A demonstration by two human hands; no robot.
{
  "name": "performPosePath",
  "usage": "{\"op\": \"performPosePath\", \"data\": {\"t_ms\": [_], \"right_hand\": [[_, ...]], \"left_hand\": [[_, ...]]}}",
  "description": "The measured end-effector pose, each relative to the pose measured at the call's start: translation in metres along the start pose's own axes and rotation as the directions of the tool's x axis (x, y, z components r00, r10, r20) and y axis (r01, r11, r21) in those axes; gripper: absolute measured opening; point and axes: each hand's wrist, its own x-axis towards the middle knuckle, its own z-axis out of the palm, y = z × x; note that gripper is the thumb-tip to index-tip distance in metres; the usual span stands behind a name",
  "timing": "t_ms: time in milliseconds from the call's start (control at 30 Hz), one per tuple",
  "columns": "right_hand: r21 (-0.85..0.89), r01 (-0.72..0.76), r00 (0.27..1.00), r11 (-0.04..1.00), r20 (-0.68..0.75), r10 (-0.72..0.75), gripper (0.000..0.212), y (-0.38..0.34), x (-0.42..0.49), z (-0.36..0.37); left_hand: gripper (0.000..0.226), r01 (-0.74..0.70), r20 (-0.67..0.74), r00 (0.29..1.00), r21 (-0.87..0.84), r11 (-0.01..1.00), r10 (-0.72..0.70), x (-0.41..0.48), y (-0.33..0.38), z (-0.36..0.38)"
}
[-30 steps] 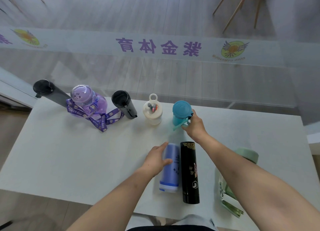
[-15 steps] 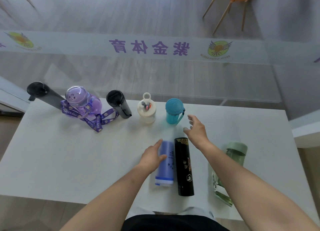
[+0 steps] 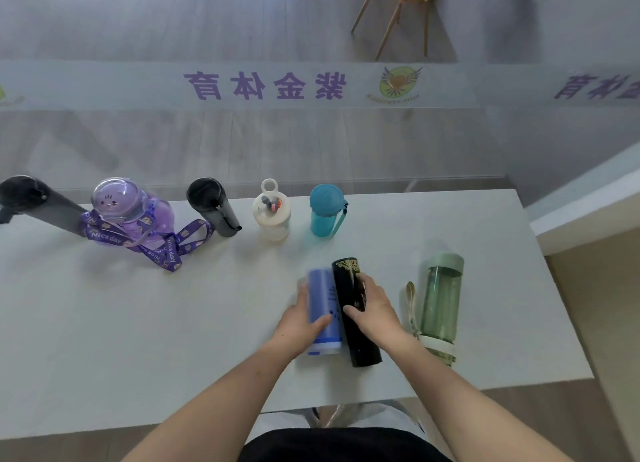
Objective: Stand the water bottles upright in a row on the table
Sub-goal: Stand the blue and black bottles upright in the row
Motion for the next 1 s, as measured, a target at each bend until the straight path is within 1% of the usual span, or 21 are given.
{"op": "performPosePath", "data": {"t_ms": [100, 300, 400, 467, 600, 667, 767, 867, 933, 1000], "right_hand": [[-0.006, -0.060, 0.998, 0.998, 0.005, 0.061, 0.086, 0.007, -0.005, 0.010], [-0.028, -0.089, 0.996, 0.996, -0.014, 0.088, 0.085, 0.002, -0.011, 0.011], [-0.033, -0.088, 0.996, 0.996, -0.018, 0.088, 0.084, 0.002, -0.016, 0.009], [0.001, -0.101, 0.995, 0.995, -0.009, 0.101, 0.083, 0.001, -0.017, 0.004], [0.085, -0.181, 0.983, 0.980, 0.039, 0.178, 0.086, -0.003, -0.017, -0.011], [0.096, -0.208, 0.977, 0.974, 0.075, 0.201, 0.087, -0.006, -0.017, -0.021], [0.165, -0.229, 0.969, 0.959, 0.134, 0.208, 0.082, -0.008, -0.014, -0.040], [0.304, -0.317, 0.943, 0.898, 0.200, 0.265, 0.074, 0.000, -0.009, -0.064], [0.369, -0.369, 0.923, 0.853, 0.249, 0.292, 0.068, 0.007, -0.001, -0.085], [0.423, -0.423, 0.899, 0.801, 0.305, 0.314, 0.060, 0.010, 0.007, -0.108]], "left_hand": [[0.091, 0.001, 0.009, 1.000, -0.021, 1.000, -0.001, 0.002, -0.003, 0.001], [0.089, 0.032, 0.006, 0.999, -0.057, 0.998, -0.032, -0.003, -0.005, 0.000], [0.089, 0.034, 0.027, 0.999, -0.078, 0.996, -0.032, -0.006, -0.005, -0.001], [0.088, 0.052, 0.042, 0.998, -0.091, 0.994, -0.048, -0.009, -0.006, -0.002], [0.085, 0.120, 0.075, 0.991, -0.116, 0.986, -0.112, -0.018, 0.000, -0.006], [0.083, 0.153, 0.098, 0.986, -0.175, 0.973, -0.138, -0.019, 0.007, -0.007], [0.080, 0.203, 0.129, 0.978, -0.359, 0.911, -0.167, -0.022, 0.019, -0.007], [0.083, 0.280, 0.187, 0.959, -0.499, 0.820, -0.213, -0.023, 0.037, -0.006], [0.078, 0.322, 0.216, 0.946, -0.559, 0.764, -0.241, -0.020, 0.052, -0.005], [0.067, 0.356, 0.235, 0.934, -0.629, 0.691, -0.269, -0.018, 0.070, -0.002]]}}
